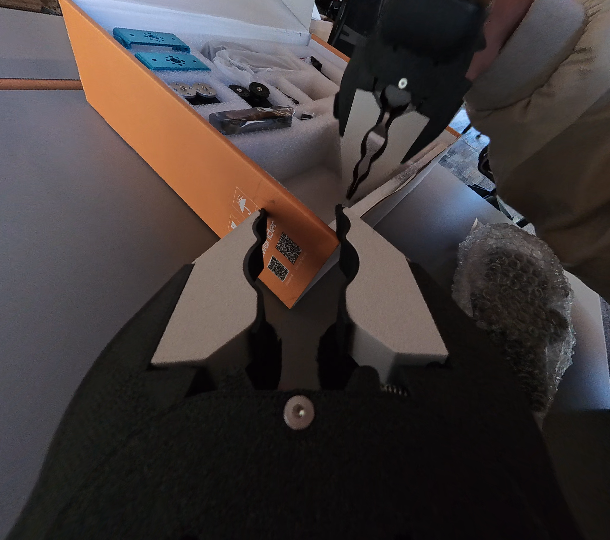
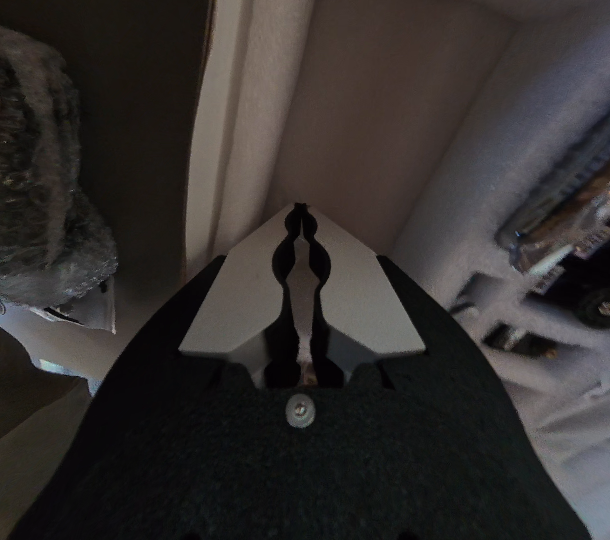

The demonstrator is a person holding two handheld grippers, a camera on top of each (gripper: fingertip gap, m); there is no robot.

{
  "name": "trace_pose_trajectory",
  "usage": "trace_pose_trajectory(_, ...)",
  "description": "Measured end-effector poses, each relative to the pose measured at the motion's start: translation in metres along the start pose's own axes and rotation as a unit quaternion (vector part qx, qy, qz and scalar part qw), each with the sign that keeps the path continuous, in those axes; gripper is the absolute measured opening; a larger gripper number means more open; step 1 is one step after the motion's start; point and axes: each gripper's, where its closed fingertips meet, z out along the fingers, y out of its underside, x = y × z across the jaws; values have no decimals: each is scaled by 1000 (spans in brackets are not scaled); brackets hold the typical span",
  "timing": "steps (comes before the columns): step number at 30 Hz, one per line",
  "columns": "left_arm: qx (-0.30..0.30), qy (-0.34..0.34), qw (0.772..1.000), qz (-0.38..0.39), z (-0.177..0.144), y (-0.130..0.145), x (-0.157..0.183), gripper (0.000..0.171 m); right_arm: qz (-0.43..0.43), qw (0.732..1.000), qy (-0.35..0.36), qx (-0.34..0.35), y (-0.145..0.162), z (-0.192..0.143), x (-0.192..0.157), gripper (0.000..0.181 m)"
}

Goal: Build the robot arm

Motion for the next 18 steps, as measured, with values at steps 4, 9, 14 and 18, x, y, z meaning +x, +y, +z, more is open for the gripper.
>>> trace_pose_trajectory(4,0,0,1000,-1,0,0,0,42,28,999,31,25,5,-35,2,0)
trace_pose_trajectory(9,0,1,1000,-3,0,0,0,42,54,995,66,61,10,-73,-5,0)
trace_pose_trajectory(14,1,-2,1000,3,1,0,0,42,87,979,99,157,2,-126,-33,0)
trace_pose_trajectory(18,4,-1,1000,-2,1,0,1,42,151,965,121,179,30,-146,-92,0)
